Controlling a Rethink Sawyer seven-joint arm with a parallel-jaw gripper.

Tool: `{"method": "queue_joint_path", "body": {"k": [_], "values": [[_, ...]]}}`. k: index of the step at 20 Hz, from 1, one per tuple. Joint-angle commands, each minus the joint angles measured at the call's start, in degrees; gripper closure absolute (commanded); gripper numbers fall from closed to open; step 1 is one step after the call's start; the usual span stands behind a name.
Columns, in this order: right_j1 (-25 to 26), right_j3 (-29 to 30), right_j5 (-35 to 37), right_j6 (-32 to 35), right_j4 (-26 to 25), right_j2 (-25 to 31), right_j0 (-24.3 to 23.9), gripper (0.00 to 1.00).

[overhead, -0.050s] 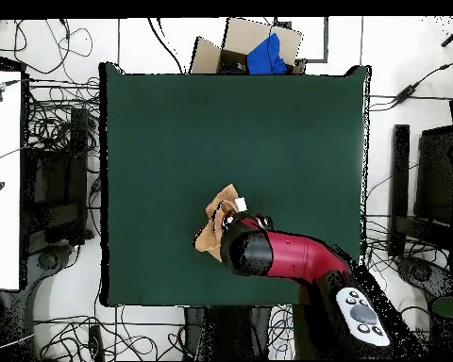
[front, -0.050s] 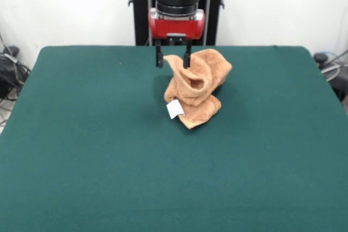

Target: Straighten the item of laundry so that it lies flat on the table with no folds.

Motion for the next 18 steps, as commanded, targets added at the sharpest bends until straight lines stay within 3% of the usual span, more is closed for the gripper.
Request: {"method": "queue_joint_path", "body": {"k": [1, 18], "values": [[0.07, -0.82, 0.98, 3.09, -3.46, 1.81, -0.84, 0.0], [2.46, -2.39, -0.42, 4.27, -4.36, -0.14, 1.36, 0.0]]}}
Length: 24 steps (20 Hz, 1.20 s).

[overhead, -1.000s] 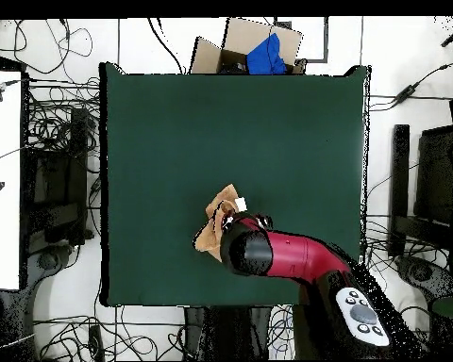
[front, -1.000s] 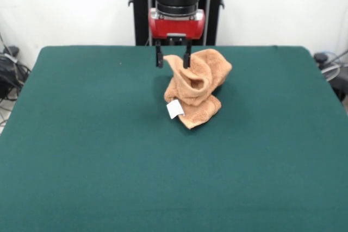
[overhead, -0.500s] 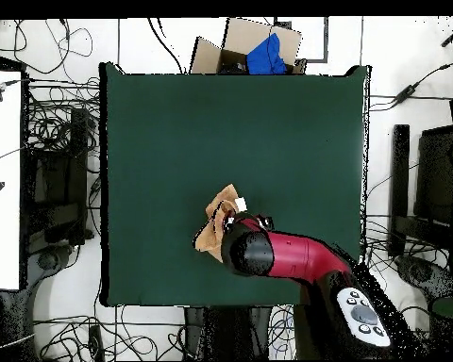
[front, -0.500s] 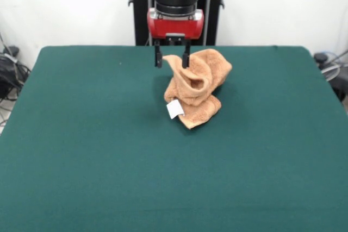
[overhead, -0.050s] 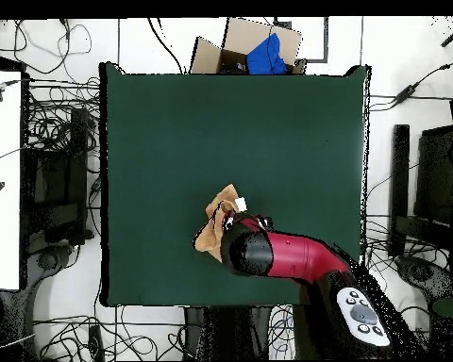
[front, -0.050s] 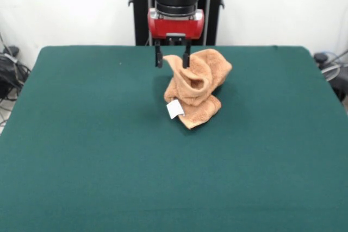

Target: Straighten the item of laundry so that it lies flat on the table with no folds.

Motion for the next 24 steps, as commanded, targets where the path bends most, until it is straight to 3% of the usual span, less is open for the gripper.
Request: {"method": "queue_joint_path", "body": {"k": [1, 12, 24], "values": [[2.92, -2.57, -0.92, 4.41, -3.95, -0.36, 1.47, 0.0], [7.8, -3.95, -5.99, 6.58, -5.93, -2.6, 3.71, 0.0], [7.84, -3.52, -7.7, 6.04, -8.32, -3.73, 3.2, 0.0]]}}
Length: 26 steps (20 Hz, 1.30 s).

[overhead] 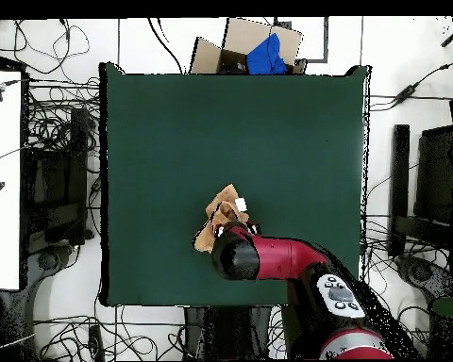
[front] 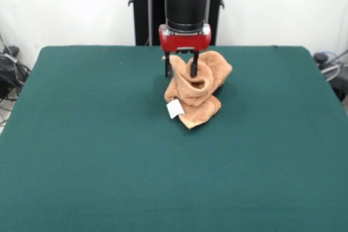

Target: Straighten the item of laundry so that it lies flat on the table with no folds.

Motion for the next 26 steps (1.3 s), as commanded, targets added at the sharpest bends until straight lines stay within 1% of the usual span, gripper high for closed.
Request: {"method": "queue_joint_path", "body": {"k": [1, 4, 7, 12, 26], "values": [[1.36, -2.52, -3.26, 5.96, -3.47, -2.18, 0.58, 0.0], [1.2, -2.44, -3.89, 6.14, -3.99, -2.48, 0.58, 0.0], [1.1, -2.49, -6.25, 6.19, -5.2, -2.01, 0.06, 0.0], [1.13, -2.07, -4.75, 6.9, -4.54, -2.58, 0.77, 0.0], [0.83, -1.48, -4.58, 6.37, -4.7, -2.35, 0.03, 0.0]]}}
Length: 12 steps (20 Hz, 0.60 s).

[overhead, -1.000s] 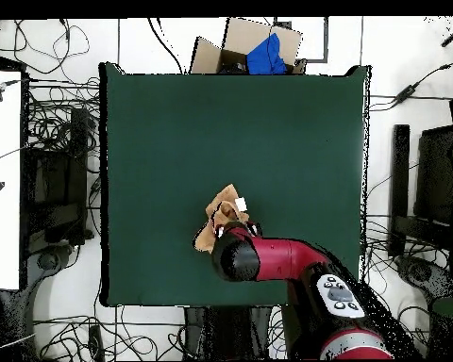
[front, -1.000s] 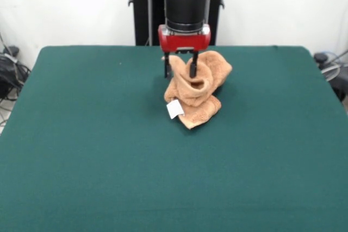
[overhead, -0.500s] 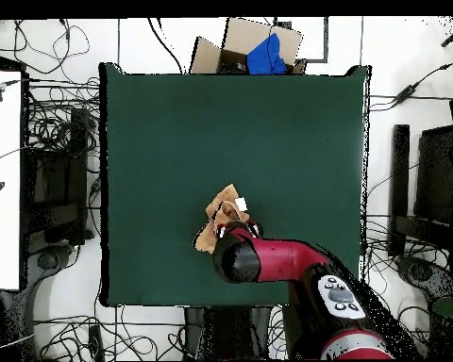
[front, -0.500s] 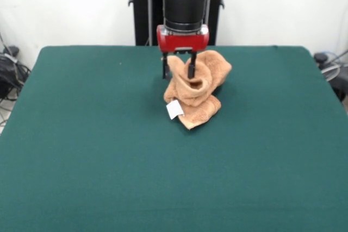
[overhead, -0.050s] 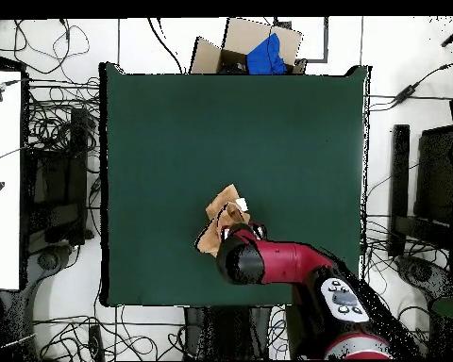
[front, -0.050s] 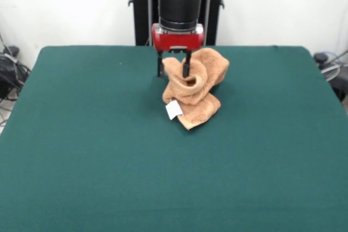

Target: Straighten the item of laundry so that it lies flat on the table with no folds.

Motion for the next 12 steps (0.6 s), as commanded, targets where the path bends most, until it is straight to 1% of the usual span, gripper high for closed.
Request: {"method": "queue_joint_path", "body": {"k": [1, 5, 8, 9, 12], "values": [[0.8, -1.47, -2.15, 6.41, -2.59, -0.82, 0.4, 0.0], [0.91, -1.83, -1.62, 5.84, -2.8, -0.68, 0.05, 0.0], [0.89, -1.78, -3.54, 4.6, -4.39, 1.39, -1.79, 0.0], [0.89, -1.77, -4.19, 4.19, -4.92, 2.08, -2.4, 1.0], [1.01, -2.09, -2.78, 4.33, -4.73, 1.5, -2.06, 1.0]]}}
